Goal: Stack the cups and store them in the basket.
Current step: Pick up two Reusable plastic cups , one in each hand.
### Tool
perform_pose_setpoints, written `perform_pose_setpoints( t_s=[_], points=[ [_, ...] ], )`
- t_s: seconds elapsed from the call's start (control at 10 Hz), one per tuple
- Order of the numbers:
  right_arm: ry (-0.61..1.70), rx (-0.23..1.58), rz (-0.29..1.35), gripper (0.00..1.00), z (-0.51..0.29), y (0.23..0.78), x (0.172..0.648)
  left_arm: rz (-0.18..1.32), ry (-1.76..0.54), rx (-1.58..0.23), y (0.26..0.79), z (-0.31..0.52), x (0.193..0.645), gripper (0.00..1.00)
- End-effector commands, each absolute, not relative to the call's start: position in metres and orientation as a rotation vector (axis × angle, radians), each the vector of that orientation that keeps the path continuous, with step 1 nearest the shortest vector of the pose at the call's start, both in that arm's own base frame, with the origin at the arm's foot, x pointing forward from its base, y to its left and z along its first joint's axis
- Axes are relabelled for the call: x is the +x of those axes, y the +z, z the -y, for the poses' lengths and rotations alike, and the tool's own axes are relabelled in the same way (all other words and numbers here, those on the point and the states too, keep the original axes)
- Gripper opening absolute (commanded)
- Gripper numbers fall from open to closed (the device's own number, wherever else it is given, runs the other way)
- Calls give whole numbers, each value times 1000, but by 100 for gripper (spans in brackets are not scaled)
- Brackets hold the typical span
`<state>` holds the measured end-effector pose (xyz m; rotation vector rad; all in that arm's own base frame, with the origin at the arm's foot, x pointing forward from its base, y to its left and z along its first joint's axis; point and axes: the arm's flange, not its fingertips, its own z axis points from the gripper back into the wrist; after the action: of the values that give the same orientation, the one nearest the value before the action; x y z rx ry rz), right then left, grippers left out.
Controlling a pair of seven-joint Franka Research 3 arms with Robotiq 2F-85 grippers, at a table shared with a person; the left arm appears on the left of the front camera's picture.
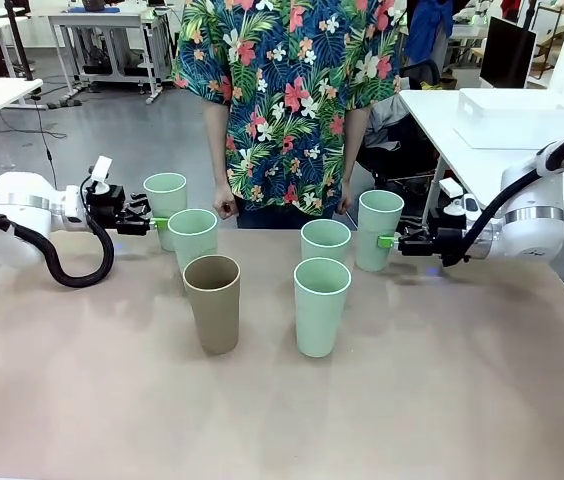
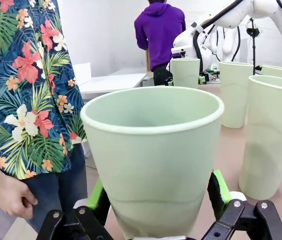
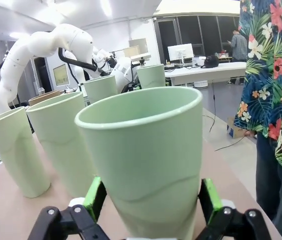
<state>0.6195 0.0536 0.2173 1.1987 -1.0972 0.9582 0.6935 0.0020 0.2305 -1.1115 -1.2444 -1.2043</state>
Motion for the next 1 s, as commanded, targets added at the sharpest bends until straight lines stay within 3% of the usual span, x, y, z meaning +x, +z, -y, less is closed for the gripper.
perform_pose_setpoints(
  t_s=[0.0,0.9],
  points=[
    [927,1212,1081,100,-59,220,627,1269,-1180,-1139,227,11,700,100],
    [937,1272,1045,100,-72,219,633,1247,-1150,-1214,225,25,706,100]
  ],
)
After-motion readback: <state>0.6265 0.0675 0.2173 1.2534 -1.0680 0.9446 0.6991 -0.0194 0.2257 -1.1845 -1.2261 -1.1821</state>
